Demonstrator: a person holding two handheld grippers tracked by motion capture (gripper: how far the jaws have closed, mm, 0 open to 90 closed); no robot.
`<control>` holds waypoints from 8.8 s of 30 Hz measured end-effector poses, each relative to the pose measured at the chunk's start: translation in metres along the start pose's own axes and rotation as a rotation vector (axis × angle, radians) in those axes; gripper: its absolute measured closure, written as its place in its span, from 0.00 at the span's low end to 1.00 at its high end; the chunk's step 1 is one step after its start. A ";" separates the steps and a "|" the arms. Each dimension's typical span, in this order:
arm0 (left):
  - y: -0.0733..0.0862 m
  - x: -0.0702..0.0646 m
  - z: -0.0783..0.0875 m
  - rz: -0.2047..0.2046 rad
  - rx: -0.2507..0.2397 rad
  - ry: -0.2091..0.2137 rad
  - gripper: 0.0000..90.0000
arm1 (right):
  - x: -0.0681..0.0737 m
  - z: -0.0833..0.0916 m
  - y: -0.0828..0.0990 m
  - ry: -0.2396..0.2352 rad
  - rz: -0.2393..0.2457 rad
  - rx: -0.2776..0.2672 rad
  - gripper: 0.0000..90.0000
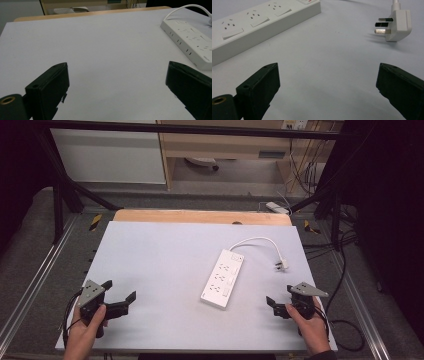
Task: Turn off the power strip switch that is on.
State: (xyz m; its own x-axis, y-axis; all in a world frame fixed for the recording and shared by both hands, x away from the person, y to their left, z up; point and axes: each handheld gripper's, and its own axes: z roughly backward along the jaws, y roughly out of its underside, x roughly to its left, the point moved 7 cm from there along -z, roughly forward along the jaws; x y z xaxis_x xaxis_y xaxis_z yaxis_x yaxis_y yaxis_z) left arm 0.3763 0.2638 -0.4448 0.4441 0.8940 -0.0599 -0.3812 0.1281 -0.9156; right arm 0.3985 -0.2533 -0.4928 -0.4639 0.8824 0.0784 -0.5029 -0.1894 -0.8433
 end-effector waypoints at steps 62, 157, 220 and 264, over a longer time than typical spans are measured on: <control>-0.001 -0.008 -0.003 -0.039 0.007 0.035 0.06 | 0.021 0.027 -0.047 -0.013 0.023 -0.148 0.05; 0.003 -0.013 -0.007 -0.069 0.040 0.058 0.05 | 0.091 -0.019 -0.118 -0.160 0.115 -0.249 0.62; 0.003 -0.015 -0.008 -0.078 0.041 0.063 0.06 | 0.109 -0.059 -0.080 -0.217 0.144 -0.105 1.00; 0.003 -0.015 -0.008 -0.080 0.038 0.058 0.06 | 0.122 -0.072 -0.051 -0.260 0.151 0.045 1.00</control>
State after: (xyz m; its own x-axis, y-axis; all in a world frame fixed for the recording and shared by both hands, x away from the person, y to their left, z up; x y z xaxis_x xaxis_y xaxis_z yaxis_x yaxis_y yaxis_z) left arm 0.3748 0.2479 -0.4497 0.5202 0.8540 -0.0108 -0.3725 0.2155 -0.9027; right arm 0.4197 -0.1051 -0.4785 -0.7041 0.7041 0.0923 -0.4432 -0.3342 -0.8318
